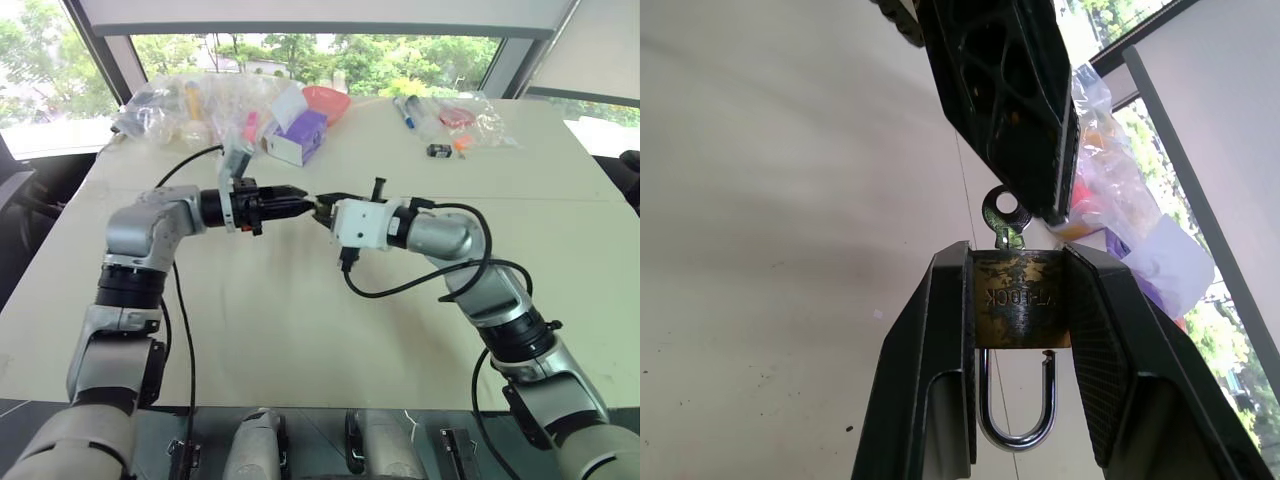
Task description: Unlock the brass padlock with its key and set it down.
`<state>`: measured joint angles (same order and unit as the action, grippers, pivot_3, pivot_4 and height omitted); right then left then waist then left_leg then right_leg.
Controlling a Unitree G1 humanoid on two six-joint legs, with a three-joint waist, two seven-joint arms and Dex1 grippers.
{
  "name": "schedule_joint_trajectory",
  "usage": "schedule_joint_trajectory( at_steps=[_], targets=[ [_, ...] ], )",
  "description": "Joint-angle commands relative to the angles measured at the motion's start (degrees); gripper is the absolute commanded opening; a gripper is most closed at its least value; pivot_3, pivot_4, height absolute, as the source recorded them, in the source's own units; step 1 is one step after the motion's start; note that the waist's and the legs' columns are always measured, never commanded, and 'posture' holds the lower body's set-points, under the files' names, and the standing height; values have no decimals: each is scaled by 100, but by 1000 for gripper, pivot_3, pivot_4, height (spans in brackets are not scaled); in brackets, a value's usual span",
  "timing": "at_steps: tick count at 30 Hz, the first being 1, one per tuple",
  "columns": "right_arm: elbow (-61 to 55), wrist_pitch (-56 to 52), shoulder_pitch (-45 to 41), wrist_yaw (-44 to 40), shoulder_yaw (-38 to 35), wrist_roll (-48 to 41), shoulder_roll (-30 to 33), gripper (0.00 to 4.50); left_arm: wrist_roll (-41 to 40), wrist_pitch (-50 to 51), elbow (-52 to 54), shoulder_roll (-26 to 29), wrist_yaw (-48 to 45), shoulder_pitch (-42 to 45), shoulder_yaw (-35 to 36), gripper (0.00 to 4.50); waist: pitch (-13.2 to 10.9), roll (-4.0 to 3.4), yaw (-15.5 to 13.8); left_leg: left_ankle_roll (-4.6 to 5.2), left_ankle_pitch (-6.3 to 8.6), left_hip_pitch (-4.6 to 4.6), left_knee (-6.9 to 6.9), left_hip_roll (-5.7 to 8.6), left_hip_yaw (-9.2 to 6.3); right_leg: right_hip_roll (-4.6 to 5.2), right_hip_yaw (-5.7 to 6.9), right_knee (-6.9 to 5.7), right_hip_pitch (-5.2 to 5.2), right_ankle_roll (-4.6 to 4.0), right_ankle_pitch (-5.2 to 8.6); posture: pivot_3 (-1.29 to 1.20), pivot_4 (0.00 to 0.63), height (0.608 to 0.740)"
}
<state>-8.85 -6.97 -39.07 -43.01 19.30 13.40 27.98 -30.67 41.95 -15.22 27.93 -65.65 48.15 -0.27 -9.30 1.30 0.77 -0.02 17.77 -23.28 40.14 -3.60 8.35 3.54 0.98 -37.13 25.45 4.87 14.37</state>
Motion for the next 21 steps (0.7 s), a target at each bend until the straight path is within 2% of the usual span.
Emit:
schedule_joint_trajectory(
  at_steps=[1, 10, 13, 15, 21],
  targets=[
    [-268, 90, -141, 102, -181, -19, -49, 695, 20, -128, 144, -46, 22, 99, -19, 1804, 0, 0, 5, 0, 0, 0, 0, 0, 1, 0, 0, 0, 0, 0, 0, 0, 150, 734],
    [-338, 76, -142, 140, -172, -8, -54, 695, 148, -262, -60, -205, -6, 124, -167, 1804, 0, 0, 4, 0, 0, 0, 0, 0, 1, -1, 0, 0, 1, 0, 0, 0, 150, 734],
    [-349, 78, -145, 142, -162, -2, -60, 695, 203, -334, -235, -297, 23, 219, -149, 966, 0, 0, -7, 0, 0, 0, 0, 0, 2, 0, 0, 0, 0, 0, 0, 0, 150, 734],
    [-364, 73, -142, 146, -157, 5, -64, 695, 235, -354, -263, -297, -24, 225, -188, 81, 0, 0, -4, 0, 0, 0, 0, 2, 3, 0, 0, 0, 0, 0, 0, 0, 150, 734],
    [-424, 61, -116, 139, -146, 37, -77, 695, 281, -330, -243, -270, -114, 198, -240, 24, 0, 0, 7, 0, 0, 0, 0, 0, 1, -1, 0, 0, 1, 0, 0, 0, 150, 734]
  ],
)
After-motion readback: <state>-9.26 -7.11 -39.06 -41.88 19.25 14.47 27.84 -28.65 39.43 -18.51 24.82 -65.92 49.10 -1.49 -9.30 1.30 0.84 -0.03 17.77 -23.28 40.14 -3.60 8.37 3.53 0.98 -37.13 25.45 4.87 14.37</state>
